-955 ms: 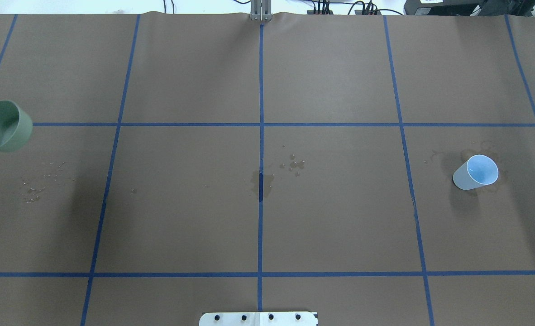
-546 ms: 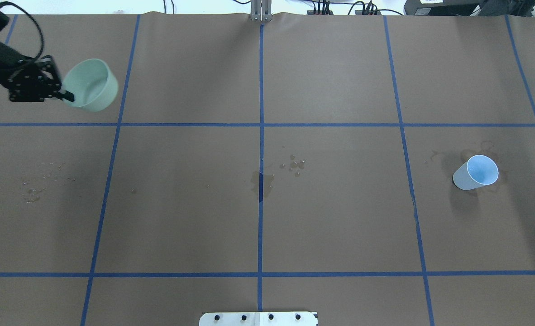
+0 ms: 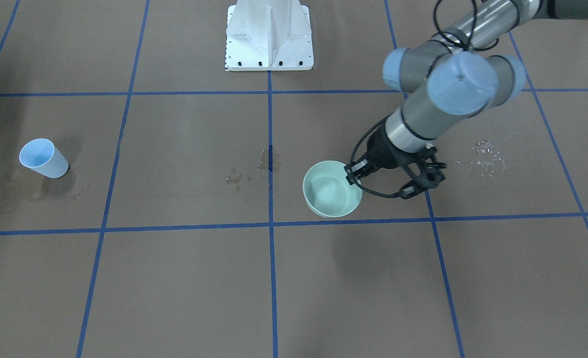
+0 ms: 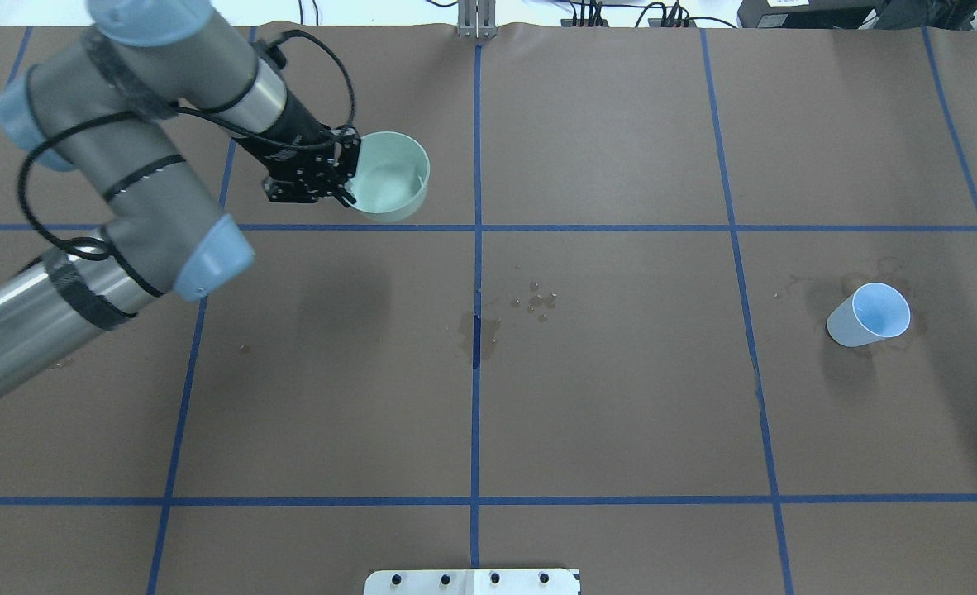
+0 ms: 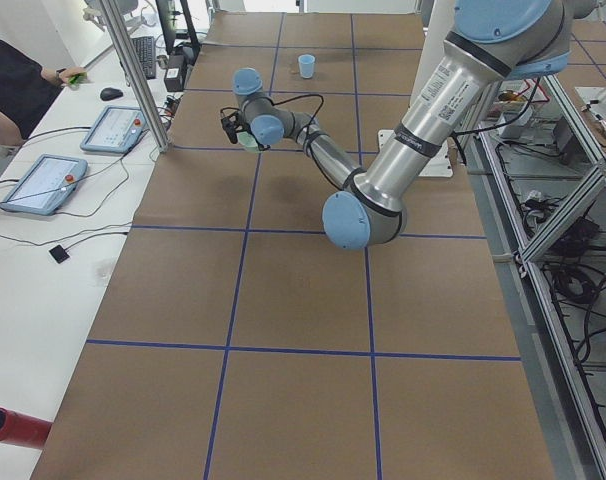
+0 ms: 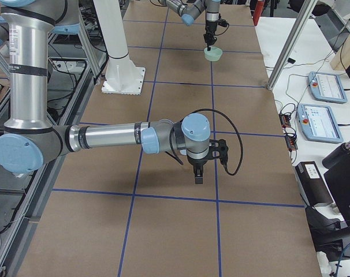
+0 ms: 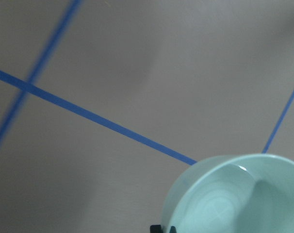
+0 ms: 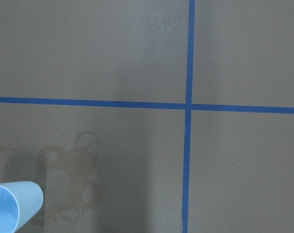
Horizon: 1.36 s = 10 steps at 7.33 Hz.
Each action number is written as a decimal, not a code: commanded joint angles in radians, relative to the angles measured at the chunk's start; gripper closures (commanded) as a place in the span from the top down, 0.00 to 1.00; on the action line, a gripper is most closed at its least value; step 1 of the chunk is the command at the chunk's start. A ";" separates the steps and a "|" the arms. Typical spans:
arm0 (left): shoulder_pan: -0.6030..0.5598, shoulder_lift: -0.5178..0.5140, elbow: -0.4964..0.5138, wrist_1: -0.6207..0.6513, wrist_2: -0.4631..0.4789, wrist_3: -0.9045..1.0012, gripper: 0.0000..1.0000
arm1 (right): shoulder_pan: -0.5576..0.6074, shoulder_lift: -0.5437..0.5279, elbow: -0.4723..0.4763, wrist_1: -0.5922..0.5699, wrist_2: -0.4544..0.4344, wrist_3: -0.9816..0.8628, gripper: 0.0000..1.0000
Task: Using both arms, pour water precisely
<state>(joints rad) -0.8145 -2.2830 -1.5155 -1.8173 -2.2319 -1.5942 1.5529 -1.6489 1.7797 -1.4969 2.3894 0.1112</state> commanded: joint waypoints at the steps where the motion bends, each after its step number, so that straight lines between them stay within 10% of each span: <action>1: 0.096 -0.114 0.163 -0.059 0.134 -0.055 0.00 | -0.004 0.015 -0.009 0.001 0.004 0.001 1.00; 8: 0.179 -0.158 0.293 -0.181 0.161 -0.118 0.00 | -0.014 0.023 -0.011 -0.003 0.002 0.002 1.00; 9: 0.189 -0.165 0.294 -0.180 0.161 -0.112 0.62 | -0.014 0.020 -0.013 -0.002 0.002 0.002 1.00; 10: 0.186 -0.165 0.291 -0.177 0.161 -0.109 0.94 | -0.014 0.021 -0.014 -0.002 0.001 0.002 1.00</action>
<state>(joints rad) -0.6314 -2.4443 -1.2219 -1.9973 -2.0709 -1.7073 1.5386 -1.6276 1.7672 -1.4992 2.3912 0.1133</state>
